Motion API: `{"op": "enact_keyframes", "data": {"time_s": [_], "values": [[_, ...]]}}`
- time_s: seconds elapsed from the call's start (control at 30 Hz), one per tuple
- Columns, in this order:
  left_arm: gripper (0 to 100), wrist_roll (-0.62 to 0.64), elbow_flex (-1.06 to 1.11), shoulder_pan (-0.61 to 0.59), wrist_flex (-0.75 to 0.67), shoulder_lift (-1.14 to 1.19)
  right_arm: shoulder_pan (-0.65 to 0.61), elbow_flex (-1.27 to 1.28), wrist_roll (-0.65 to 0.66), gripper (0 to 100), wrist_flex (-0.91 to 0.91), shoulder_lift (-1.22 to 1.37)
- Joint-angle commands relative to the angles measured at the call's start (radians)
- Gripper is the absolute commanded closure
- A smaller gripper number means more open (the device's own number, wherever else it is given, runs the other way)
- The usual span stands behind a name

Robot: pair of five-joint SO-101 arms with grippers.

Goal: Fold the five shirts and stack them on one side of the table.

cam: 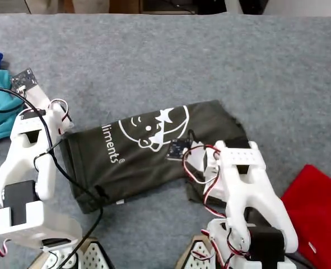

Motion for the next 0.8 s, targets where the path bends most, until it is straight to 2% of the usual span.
{"op": "enact_keyframes", "data": {"time_s": [0.0,0.2,0.37,0.57,0.77], "values": [[98,0.002,-0.051,-0.003,0.003,-0.004,-0.01,-0.028,-0.014,99.2,-0.005,0.001],[98,0.002,-0.051,-0.003,0.003,-0.004,-0.012,-0.03,-0.015,99.2,0.025,-0.056],[98,0.002,-0.051,-0.003,0.003,-0.004,-0.117,-0.056,-0.066,99.2,0.133,-0.208],[98,0.002,-0.051,-0.003,0.003,-0.004,-0.289,-0.013,-0.15,99.2,0.133,-0.268],[98,0.002,-0.049,-0.003,0.003,-0.004,-0.317,0.045,-0.166,99.0,0.097,-0.268]]}}
